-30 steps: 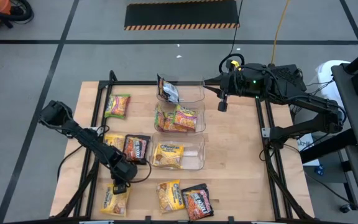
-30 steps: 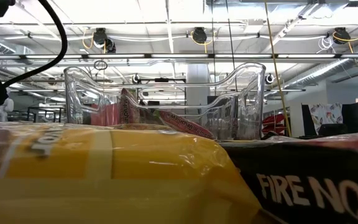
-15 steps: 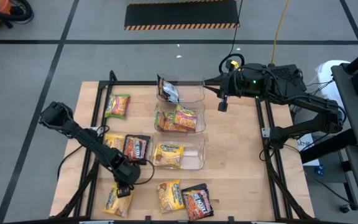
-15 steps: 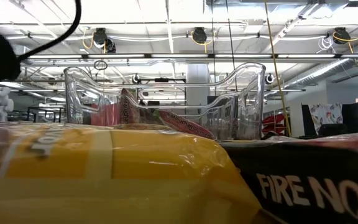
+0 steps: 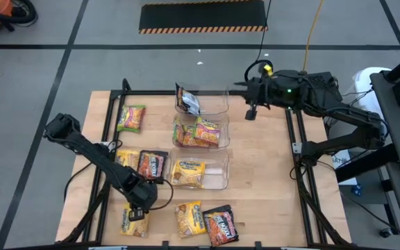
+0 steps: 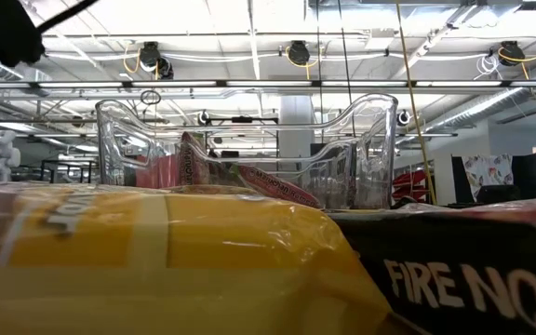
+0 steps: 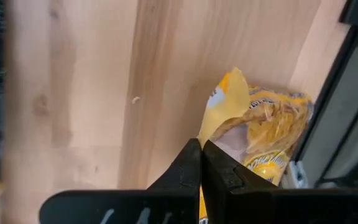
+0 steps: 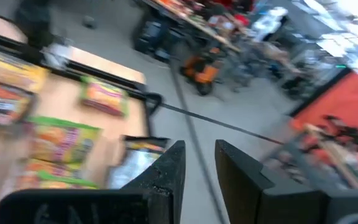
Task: Sort Maruchan noodles
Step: Put the yellow noodle pack into the bottom transparent bin
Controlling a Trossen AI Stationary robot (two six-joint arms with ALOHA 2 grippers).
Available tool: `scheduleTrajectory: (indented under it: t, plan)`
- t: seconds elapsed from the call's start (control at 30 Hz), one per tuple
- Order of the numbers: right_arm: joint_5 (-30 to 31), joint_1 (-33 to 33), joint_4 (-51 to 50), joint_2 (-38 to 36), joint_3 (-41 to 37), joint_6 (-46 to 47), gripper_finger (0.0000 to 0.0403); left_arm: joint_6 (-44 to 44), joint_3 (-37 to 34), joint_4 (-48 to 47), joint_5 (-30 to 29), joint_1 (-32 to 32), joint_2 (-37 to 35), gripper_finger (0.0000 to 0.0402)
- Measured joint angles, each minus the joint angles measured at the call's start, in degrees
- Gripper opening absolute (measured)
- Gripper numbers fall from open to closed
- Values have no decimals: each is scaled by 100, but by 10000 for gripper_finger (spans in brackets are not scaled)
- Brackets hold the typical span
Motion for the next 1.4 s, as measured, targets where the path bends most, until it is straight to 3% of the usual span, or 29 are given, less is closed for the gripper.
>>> scheduleTrajectory:
  t: [0.1,0.4,0.93,1.17,1.4]
  plan:
    - [284,0,-3,-153,0,-19,82,-2,176,-296,-157,-22,0,0]
    - [274,0,-3,-724,0,518,82,221,681,-946,-359,-3,-7,0]
    - [278,0,-561,-1290,0,1455,82,478,1278,-964,-1859,-3,-7,0]
    - [276,0,-1184,-1446,0,1463,82,-763,1313,-1133,-2036,-61,-7,0]
    - [276,0,-1497,-1611,0,1405,82,-1893,1497,-1126,-2718,-134,-7,0]
